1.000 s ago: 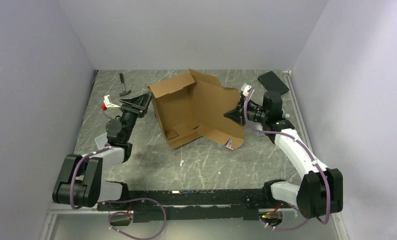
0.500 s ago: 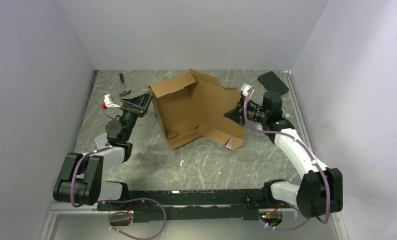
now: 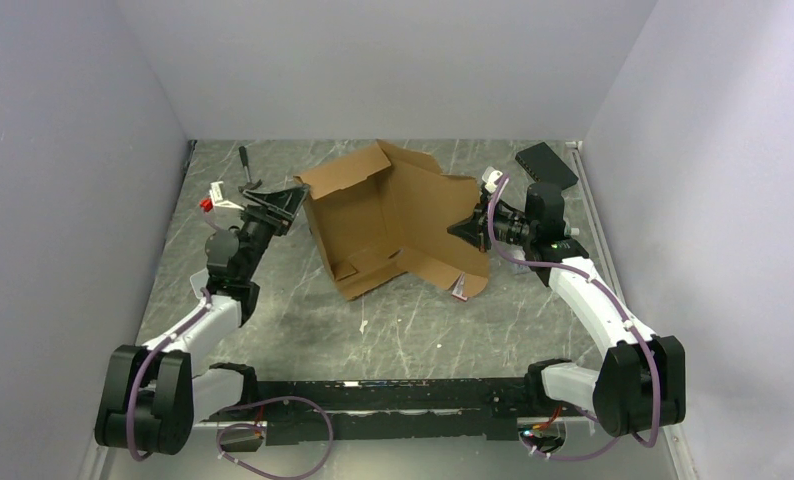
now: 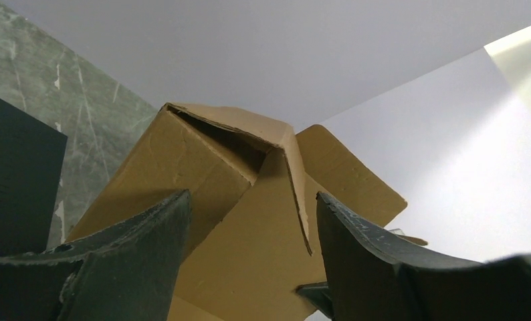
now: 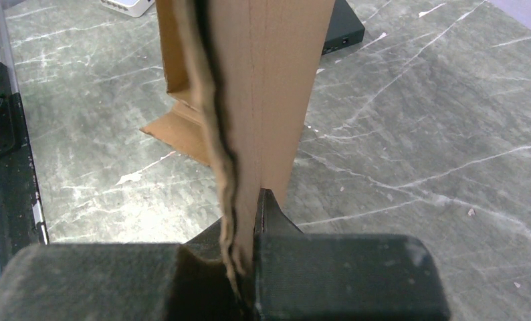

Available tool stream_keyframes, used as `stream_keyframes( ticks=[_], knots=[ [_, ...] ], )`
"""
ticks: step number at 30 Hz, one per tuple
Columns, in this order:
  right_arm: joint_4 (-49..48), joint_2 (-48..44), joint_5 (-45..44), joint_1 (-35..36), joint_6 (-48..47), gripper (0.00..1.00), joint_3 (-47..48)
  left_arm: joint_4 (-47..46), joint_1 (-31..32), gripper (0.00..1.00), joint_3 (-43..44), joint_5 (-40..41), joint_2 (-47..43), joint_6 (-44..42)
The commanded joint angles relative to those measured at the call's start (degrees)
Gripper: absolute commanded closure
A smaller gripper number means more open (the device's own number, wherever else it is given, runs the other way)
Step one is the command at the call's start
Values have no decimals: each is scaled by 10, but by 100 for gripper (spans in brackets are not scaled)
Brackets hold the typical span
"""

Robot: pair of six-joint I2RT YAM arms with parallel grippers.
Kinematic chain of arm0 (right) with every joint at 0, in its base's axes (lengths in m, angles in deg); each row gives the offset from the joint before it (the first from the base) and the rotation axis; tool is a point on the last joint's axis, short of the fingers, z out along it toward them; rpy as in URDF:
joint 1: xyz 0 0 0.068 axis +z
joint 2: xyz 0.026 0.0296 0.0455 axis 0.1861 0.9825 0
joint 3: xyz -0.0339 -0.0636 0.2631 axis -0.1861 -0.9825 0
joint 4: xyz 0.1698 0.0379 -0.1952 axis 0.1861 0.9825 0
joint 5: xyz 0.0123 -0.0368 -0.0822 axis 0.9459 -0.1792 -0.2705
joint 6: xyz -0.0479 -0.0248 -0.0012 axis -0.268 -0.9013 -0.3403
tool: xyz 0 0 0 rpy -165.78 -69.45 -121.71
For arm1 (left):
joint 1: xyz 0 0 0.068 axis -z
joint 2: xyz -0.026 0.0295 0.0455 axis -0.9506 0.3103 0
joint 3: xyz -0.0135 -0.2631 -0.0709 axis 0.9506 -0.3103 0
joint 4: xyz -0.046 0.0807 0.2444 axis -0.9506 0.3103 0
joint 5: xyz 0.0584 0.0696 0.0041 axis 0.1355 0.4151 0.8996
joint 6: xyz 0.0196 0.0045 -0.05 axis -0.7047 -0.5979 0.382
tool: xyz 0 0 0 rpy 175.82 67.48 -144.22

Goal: Fold the paper box

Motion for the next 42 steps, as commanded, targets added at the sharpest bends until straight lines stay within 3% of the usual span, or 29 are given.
stream_keyframes(
  ticks=[1,19,28,42],
  knots=[
    [17,8,3,6,-10,100,10,85,3,26,46,-25,-15,-45],
    [19,5,2,9,-11,100,11,415,5,35,192,-6,-41,-189],
    [20,4,1,11,-11,100,11,505,16,41,246,18,-17,-248],
    [22,3,1,14,-12,100,13,562,32,54,295,68,12,-327]
  ],
)
